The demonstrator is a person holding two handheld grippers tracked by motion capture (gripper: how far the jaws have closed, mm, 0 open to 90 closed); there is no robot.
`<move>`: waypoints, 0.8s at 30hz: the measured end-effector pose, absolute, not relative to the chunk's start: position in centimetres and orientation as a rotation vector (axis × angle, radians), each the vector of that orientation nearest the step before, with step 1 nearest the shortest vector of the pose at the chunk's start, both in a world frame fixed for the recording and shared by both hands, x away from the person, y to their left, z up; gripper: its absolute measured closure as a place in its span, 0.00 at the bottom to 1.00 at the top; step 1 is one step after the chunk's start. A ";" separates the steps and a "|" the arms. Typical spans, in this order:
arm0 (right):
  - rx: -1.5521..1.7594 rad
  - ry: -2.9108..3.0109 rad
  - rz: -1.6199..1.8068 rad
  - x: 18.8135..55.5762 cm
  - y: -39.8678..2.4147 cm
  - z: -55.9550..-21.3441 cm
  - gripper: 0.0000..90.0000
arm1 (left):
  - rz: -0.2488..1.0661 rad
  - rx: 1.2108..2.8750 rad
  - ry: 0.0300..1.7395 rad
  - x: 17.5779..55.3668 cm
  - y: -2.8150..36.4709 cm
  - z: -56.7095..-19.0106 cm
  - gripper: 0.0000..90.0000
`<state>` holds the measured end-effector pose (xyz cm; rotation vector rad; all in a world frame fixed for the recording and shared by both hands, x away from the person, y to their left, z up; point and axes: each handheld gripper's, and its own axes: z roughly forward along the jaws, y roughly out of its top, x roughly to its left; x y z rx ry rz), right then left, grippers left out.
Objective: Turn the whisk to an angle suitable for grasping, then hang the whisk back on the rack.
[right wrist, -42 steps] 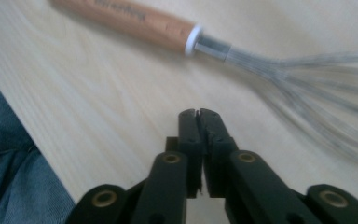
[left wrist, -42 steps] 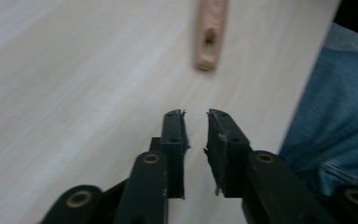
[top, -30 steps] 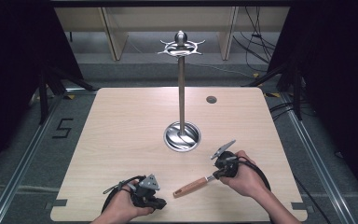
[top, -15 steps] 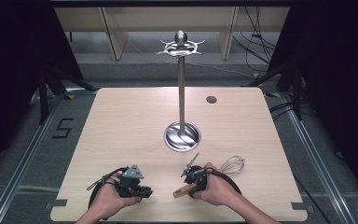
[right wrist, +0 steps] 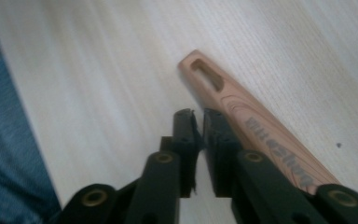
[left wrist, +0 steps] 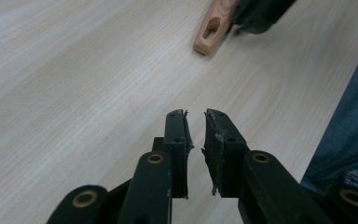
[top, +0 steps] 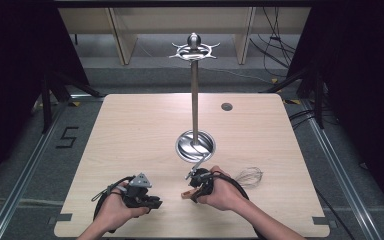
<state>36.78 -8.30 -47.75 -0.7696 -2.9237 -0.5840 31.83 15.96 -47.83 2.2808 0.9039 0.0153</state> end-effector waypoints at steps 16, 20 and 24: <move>-0.210 -3.191 -0.343 39.8 -12.5 -45.1 0.52 | 0.127 2.221 0.918 31.7 16.8 -48.0 0.66; -0.094 -3.177 -0.307 40.1 -12.0 -45.9 0.51 | 0.118 2.208 0.919 31.7 16.7 -48.1 0.65; -0.048 -3.177 -0.264 40.3 -11.8 -46.1 0.52 | 0.122 2.218 0.914 31.9 16.7 -48.2 0.64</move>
